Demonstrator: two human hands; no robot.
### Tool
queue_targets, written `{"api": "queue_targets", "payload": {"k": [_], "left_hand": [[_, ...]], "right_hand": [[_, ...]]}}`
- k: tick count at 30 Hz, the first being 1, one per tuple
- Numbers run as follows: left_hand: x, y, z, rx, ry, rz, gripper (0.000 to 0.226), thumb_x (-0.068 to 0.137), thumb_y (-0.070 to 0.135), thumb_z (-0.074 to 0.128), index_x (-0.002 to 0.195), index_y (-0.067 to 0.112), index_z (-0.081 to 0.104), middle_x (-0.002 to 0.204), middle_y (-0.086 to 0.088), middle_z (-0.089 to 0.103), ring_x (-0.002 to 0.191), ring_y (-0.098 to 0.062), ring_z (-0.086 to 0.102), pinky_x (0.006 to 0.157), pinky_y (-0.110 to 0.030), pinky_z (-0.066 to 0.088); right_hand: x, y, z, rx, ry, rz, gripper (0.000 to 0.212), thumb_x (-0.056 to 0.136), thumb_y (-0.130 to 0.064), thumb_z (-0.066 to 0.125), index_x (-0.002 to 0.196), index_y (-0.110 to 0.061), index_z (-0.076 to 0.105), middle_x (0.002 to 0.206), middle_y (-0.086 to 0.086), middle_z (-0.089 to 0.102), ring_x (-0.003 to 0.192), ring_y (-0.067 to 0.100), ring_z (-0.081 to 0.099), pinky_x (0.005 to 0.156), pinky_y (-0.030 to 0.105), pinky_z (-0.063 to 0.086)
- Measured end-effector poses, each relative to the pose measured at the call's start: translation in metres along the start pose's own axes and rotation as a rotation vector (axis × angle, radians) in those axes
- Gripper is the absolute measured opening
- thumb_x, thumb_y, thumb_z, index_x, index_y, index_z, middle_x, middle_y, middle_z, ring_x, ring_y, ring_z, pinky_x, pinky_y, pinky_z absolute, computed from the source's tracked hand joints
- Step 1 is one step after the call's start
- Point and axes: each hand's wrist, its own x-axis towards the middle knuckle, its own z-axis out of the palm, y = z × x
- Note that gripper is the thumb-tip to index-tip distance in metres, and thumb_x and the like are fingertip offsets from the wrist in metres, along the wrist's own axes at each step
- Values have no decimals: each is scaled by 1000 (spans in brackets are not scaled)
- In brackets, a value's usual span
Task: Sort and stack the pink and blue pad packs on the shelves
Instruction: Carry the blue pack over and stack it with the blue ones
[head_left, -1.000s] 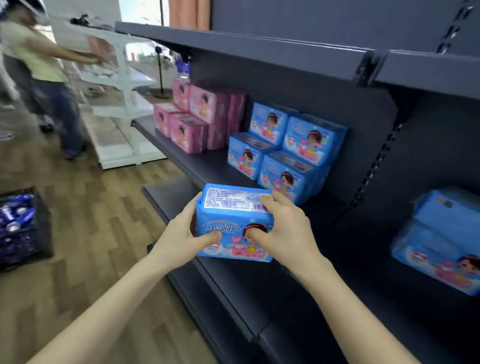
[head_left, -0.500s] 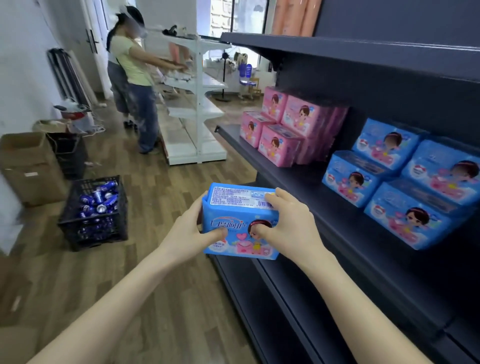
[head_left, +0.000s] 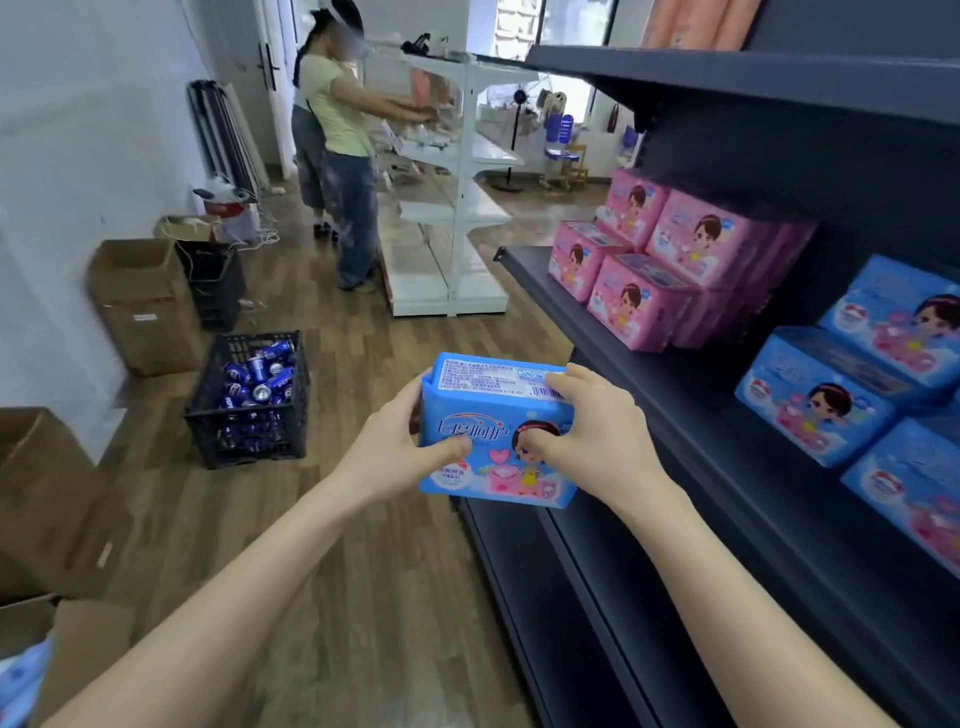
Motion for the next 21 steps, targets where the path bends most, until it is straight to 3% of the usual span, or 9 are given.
{"api": "queue_targets", "payload": {"k": [3,7,10,14,17,21], "left_hand": [[19,3,3,5,6,7,60,79,22,71,131,27,42,110,15,63,100,-3,61,80,-22,52],[51,15,12,9,-6,43,56,80,23,71,128,27,44,109,16,62,99,-2,61,76,-20,53],[73,23,22,-13,-9,69,53,78,24,73,123,31,46,111,13,64,99,-4,62,79,-23,53],[102,32,43,-48,-24,98,55,63,42,71,113,40,50,105,16,66,97,-6,64,81,-31,55],[118,40,60,-81,-36,153,55,53,54,68,104,44,53,101,15,69,93,-4,66,81,-30,54],[138,53,87,-123,-68,214,62,50,58,66,108,41,54,97,17,69,90,-2,66,78,-27,55]], "right_hand": [[19,9,-3,6,-9,4,24,73,-28,68,88,-11,59,89,-1,52,74,15,51,59,25,33],[43,26,-16,10,0,13,21,71,-28,69,79,-14,56,82,-3,49,70,14,47,53,21,29],[56,40,-28,-1,22,38,27,71,-29,70,88,-11,62,89,0,55,79,19,53,63,29,39],[66,63,-46,-28,57,82,32,70,-30,71,95,-11,64,97,2,59,86,21,55,73,33,44],[68,79,-58,-38,85,114,29,70,-31,70,93,-14,65,93,0,58,82,20,54,66,30,40],[65,98,-78,-64,130,174,27,69,-30,71,90,-15,65,84,-1,55,78,20,53,61,30,33]]}}
